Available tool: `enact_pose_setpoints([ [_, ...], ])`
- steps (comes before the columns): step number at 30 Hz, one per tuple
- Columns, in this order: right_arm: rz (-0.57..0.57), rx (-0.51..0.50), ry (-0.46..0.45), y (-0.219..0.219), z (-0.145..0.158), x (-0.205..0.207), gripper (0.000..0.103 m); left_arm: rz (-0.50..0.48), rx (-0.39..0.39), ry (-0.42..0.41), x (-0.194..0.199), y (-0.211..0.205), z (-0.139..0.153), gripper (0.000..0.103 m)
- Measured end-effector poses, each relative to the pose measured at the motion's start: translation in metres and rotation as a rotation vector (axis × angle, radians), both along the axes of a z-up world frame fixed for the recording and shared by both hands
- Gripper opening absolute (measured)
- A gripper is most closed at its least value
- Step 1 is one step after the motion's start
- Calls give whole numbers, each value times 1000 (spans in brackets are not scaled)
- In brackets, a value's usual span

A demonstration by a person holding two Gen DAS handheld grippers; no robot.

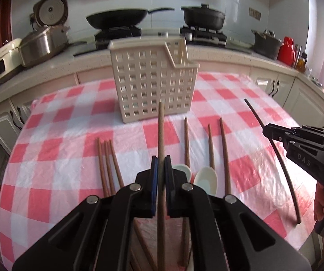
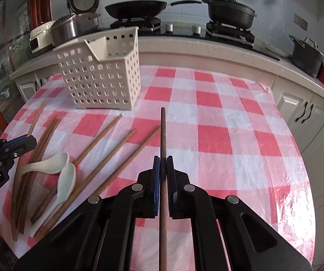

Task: Organize utensils
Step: 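Lift both chopsticks upright over the white basket and open both grippers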

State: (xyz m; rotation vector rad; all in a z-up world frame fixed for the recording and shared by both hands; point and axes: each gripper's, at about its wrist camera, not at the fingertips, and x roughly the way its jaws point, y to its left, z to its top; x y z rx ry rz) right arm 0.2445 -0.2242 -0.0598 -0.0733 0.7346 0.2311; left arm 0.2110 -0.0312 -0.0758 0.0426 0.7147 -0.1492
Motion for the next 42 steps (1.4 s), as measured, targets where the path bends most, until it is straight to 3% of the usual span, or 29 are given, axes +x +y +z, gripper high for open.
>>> enact_pose_setpoints([
  [7,41,62,-153,3,50,-30,6,29,-46,-149,-34,13,46,6],
  [13,66,73,-246,6,82,-59,6,40,-34,-243,-62,18,77,6],
  [27,106,59,-337,18,104,-103,6,76,-55,-410,-106,26,108,6],
  [33,118,59,-329,26,104,-92,6,72,-29,-431,-100,20,115,6],
  [42,110,81,-348,25,124,-58,6,103,-80,-416,-54,32,127,6],
])
